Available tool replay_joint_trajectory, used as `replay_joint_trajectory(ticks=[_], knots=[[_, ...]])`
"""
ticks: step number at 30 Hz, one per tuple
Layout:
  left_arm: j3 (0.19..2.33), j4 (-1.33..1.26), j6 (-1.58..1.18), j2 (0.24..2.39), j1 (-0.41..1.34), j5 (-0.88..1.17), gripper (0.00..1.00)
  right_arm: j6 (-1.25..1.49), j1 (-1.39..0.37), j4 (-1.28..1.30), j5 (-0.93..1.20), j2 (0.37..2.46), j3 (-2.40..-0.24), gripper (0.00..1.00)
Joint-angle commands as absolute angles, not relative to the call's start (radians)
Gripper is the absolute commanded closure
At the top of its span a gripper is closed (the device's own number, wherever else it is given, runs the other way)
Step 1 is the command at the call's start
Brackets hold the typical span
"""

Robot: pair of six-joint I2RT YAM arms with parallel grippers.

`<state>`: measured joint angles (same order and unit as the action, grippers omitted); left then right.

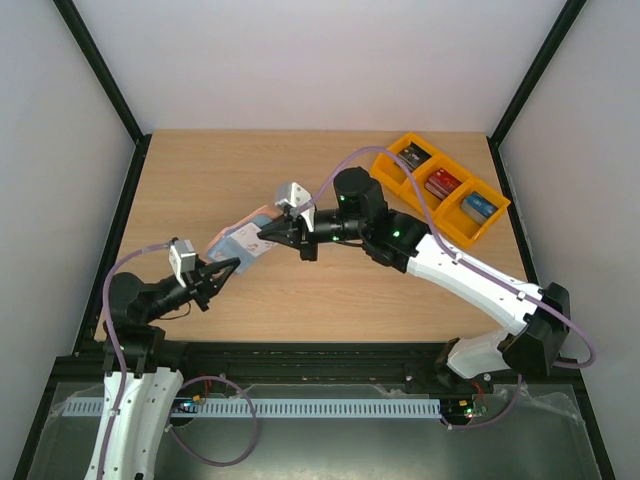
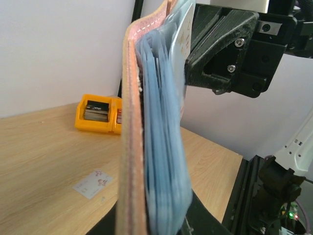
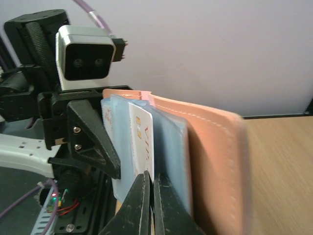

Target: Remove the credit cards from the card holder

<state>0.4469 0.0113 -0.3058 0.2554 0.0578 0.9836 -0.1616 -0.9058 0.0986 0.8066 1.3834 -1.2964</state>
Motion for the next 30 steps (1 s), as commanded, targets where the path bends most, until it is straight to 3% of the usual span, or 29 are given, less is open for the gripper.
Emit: replay_joint_trajectory(ticks=[1, 10, 16, 18, 23, 30], knots=[[0.455, 0.031, -0.327, 0.244, 0.060, 0.928, 0.98, -0.150, -0.864, 0.062, 0.686, 1.327, -1.289, 0.98], [0.377, 0.099, -0.574, 0.255, 0.002, 0.455, 0.98, 0.194, -0.691, -0.018, 0.535, 1.349, -1.244, 0.98], [0.362, 0.139, -0.645, 0.236, -0.034, 0.332, 0.98, 0.246, -0.615, 0.219, 0.248, 1.430, -1.324, 0.98], [0.350, 0.140, -0.675, 0.224, -0.043, 0.315, 0.98, 0.341, -0.569, 0.208, 0.242, 1.445, -1.309, 0.98], [0.306, 0.123, -0.732, 0.189, -0.061, 0.365, 0.98, 0.059, -0.558, 0.369, 0.442, 1.509, -1.387, 0.98], [0.278, 0.082, -0.761, 0.167, -0.069, 0.431, 0.98, -0.242, -0.564, 0.661, 0.387, 1.623, -1.497, 0.98]])
